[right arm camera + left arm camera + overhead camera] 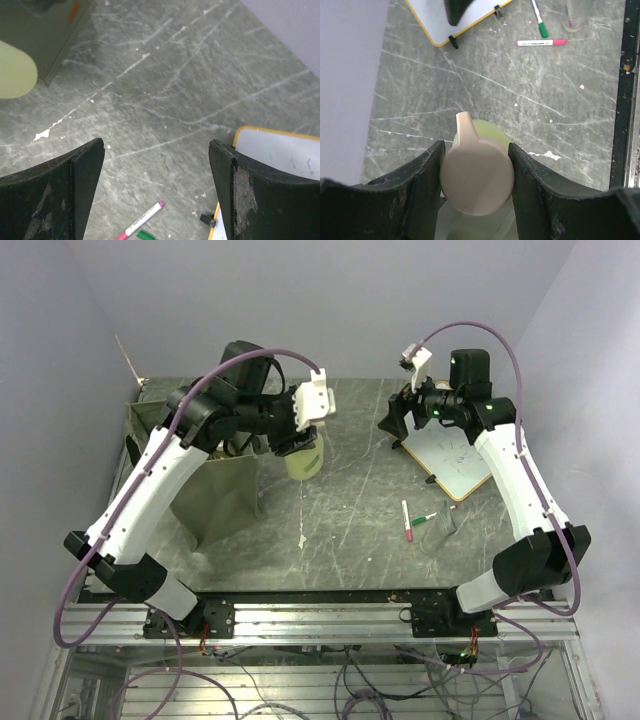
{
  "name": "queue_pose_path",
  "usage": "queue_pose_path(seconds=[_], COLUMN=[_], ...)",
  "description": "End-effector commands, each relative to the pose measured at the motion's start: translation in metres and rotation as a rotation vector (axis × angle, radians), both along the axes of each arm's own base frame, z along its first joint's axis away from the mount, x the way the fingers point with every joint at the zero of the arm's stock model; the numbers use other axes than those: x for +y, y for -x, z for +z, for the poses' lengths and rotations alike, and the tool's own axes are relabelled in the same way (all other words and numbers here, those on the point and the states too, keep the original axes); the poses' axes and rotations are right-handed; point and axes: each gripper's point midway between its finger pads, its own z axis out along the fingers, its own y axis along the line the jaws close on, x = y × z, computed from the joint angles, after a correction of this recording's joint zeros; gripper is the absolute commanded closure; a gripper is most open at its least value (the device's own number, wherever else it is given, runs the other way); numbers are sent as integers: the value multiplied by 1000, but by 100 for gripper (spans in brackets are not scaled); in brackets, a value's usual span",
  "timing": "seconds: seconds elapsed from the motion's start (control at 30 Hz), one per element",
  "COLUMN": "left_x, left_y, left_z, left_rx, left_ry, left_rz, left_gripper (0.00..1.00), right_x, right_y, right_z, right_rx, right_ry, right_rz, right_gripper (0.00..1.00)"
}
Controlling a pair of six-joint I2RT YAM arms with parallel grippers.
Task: Place the personal care products into the canvas bag
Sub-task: Pick up the care product from the center of the board, then place the care product in the canvas bag.
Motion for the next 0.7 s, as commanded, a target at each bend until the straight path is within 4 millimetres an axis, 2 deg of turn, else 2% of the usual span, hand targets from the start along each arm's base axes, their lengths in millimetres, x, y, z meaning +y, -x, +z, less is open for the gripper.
queue_pose_path(seconds=[0.0,0.2,0.47,0.67], left_x=[13,31,56,78], left_y=[0,-3,-8,-13], left_z=[76,111,142,175], left_rx=[-170,-201,-234,-285], left_ry=[158,243,325,403], left_rz=[14,58,126,187], left_gripper=[93,93,93,93], right_x=[26,58,90,120], right_y=[2,7,9,17], right_z=[18,25,33,45], right_rx=[-61,-69,-79,-99], right_ry=[11,-3,-30,-61], right_rz=[55,116,177,242], right_gripper=[15,14,14,14])
